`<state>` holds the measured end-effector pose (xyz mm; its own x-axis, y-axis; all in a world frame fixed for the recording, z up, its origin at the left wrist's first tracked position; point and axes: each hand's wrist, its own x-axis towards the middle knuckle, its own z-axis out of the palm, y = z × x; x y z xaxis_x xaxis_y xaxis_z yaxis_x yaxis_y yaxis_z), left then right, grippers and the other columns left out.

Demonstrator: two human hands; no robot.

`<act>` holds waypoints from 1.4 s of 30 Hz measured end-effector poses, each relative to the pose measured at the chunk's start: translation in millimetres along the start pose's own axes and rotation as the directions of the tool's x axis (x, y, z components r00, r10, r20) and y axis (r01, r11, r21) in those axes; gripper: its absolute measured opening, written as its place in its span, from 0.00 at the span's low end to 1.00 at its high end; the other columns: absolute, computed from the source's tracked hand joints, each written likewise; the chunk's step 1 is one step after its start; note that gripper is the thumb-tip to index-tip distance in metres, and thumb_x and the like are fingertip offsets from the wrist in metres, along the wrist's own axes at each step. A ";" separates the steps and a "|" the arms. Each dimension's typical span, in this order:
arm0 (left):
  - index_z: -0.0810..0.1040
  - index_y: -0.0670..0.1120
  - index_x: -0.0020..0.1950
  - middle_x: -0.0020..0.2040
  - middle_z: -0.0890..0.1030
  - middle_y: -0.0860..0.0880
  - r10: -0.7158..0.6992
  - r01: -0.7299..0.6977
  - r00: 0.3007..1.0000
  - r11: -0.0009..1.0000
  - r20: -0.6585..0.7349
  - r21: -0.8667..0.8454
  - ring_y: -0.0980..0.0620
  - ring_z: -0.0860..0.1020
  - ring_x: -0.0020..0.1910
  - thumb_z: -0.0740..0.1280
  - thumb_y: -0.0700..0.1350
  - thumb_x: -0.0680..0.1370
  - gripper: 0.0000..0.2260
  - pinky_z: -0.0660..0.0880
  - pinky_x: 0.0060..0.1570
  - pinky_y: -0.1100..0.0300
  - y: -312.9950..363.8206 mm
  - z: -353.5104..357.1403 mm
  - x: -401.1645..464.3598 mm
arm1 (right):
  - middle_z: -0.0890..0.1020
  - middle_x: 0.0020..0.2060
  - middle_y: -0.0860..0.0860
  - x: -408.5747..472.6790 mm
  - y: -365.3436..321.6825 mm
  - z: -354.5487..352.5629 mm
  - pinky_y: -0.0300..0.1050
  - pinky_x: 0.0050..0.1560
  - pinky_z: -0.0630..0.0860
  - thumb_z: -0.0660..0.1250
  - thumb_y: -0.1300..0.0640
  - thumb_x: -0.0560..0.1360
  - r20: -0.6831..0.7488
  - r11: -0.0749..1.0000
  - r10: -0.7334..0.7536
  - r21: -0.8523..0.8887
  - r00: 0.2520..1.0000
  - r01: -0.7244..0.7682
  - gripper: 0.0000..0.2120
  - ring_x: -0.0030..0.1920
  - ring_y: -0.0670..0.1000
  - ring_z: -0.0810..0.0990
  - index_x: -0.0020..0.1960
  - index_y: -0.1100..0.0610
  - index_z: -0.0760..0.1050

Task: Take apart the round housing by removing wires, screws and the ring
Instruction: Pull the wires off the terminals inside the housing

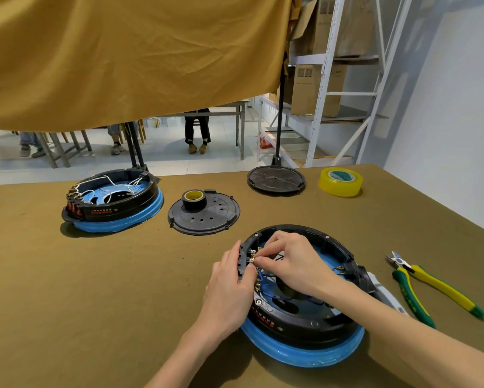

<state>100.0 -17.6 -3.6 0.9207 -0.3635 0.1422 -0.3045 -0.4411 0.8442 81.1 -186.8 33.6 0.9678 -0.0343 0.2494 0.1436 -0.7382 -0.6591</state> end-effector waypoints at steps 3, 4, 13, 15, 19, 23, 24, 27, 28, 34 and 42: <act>0.53 0.59 0.83 0.79 0.64 0.58 0.002 -0.002 1.000 1.000 0.008 -0.006 0.66 0.58 0.70 0.57 0.55 0.85 0.26 0.59 0.72 0.55 -2.3 0.6 0.3 | 0.79 0.42 0.41 -2.2 1.9 0.2 0.48 0.49 0.78 0.74 0.50 0.76 -0.016 1.000 -0.002 0.020 1.000 0.002 0.03 0.45 0.43 0.78 0.47 0.45 0.87; 0.54 0.59 0.83 0.79 0.64 0.58 0.003 -0.003 1.000 1.000 0.005 -0.008 0.66 0.58 0.71 0.57 0.55 0.85 0.26 0.59 0.72 0.55 -2.6 0.9 0.2 | 0.80 0.42 0.42 -2.0 1.8 -0.4 0.49 0.48 0.78 0.75 0.49 0.75 -0.025 1.000 0.005 0.030 1.000 -0.004 0.02 0.44 0.43 0.78 0.45 0.44 0.87; 0.54 0.62 0.82 0.74 0.62 0.68 0.051 -0.049 0.998 0.997 0.025 -0.065 0.82 0.54 0.69 0.42 0.67 0.81 0.29 0.52 0.63 0.79 -16.1 -3.0 -3.3 | 0.80 0.48 0.41 -6.7 -2.9 -4.2 0.38 0.50 0.76 0.74 0.54 0.76 -0.063 0.998 -0.055 0.035 0.997 0.057 0.05 0.50 0.42 0.80 0.50 0.47 0.86; 0.55 0.62 0.81 0.75 0.61 0.68 0.053 -0.051 0.998 0.996 0.030 -0.075 0.81 0.53 0.70 0.41 0.65 0.83 0.27 0.49 0.66 0.77 -19.8 -3.3 -3.4 | 0.79 0.51 0.41 -6.5 -5.2 -7.4 0.34 0.53 0.74 0.74 0.54 0.76 -0.066 0.994 -0.109 0.008 0.992 0.110 0.04 0.54 0.41 0.78 0.49 0.47 0.86; 0.56 0.60 0.82 0.77 0.63 0.65 0.058 -0.054 0.998 0.992 0.032 -0.111 0.72 0.57 0.76 0.43 0.61 0.86 0.24 0.54 0.76 0.65 -22.3 -2.8 -2.4 | 0.75 0.57 0.38 -10.3 -6.6 -7.5 0.38 0.59 0.71 0.73 0.46 0.75 0.127 0.998 -0.056 -0.036 0.990 0.061 0.03 0.60 0.38 0.74 0.46 0.43 0.84; 0.54 0.62 0.81 0.68 0.60 0.80 0.076 -0.071 0.996 0.992 0.052 -0.101 0.84 0.55 0.67 0.47 0.66 0.81 0.28 0.56 0.63 0.78 -22.2 -5.5 -2.7 | 0.76 0.58 0.40 -4.3 -10.9 -6.2 0.43 0.61 0.72 0.73 0.46 0.75 0.155 0.998 -0.017 -0.064 0.988 0.028 0.04 0.60 0.39 0.74 0.47 0.44 0.86; 0.53 0.62 0.82 0.64 0.59 0.83 0.083 -0.077 0.995 0.992 0.054 -0.097 0.85 0.55 0.65 0.48 0.65 0.81 0.29 0.58 0.59 0.79 -22.8 -5.9 -2.5 | 0.76 0.58 0.41 -1.4 -12.5 -7.7 0.43 0.60 0.71 0.73 0.47 0.76 0.177 0.997 -0.010 -0.071 0.984 0.023 0.04 0.60 0.39 0.74 0.49 0.44 0.86; 0.52 0.61 0.82 0.64 0.59 0.83 0.104 -0.099 0.993 0.992 0.053 -0.080 0.84 0.57 0.66 0.48 0.65 0.81 0.29 0.60 0.58 0.77 -24.7 -5.9 -1.4 | 0.78 0.58 0.42 -0.7 -13.0 -7.4 0.44 0.60 0.71 0.73 0.48 0.76 0.201 0.994 -0.027 -0.100 0.979 0.048 0.06 0.60 0.40 0.74 0.51 0.46 0.87; 0.52 0.61 0.82 0.67 0.60 0.80 0.109 -0.105 0.993 0.992 0.051 -0.069 0.83 0.57 0.66 0.47 0.67 0.80 0.30 0.60 0.58 0.77 -24.9 -5.6 -1.1 | 0.78 0.58 0.42 -2.9 -11.8 -5.5 0.46 0.62 0.73 0.73 0.48 0.77 0.183 0.992 -0.041 -0.108 0.982 0.061 0.06 0.60 0.41 0.74 0.51 0.46 0.87; 0.49 0.61 0.83 0.73 0.59 0.70 0.086 -0.084 0.993 0.996 0.079 -0.035 0.84 0.54 0.66 0.43 0.68 0.79 0.32 0.57 0.59 0.77 -23.2 -5.1 -0.7 | 0.78 0.59 0.43 -6.5 -6.6 -3.2 0.51 0.61 0.78 0.74 0.50 0.77 0.141 0.999 -0.042 -0.004 0.989 0.043 0.06 0.60 0.43 0.76 0.52 0.48 0.88; 0.50 0.60 0.83 0.72 0.58 0.71 0.089 -0.091 0.994 0.996 0.061 0.024 0.89 0.50 0.62 0.42 0.65 0.80 0.31 0.53 0.57 0.83 -22.2 -2.0 -0.8 | 0.78 0.61 0.42 -12.1 -2.7 -0.5 0.50 0.62 0.78 0.73 0.50 0.77 0.090 0.999 -0.039 0.009 0.995 0.038 0.06 0.63 0.42 0.76 0.51 0.48 0.88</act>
<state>106.5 -5.8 -21.4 0.8733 -0.4508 0.1850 -0.3925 -0.4257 0.8153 68.9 -184.7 32.7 0.9761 0.0551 0.2102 0.1825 -0.7328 -0.6555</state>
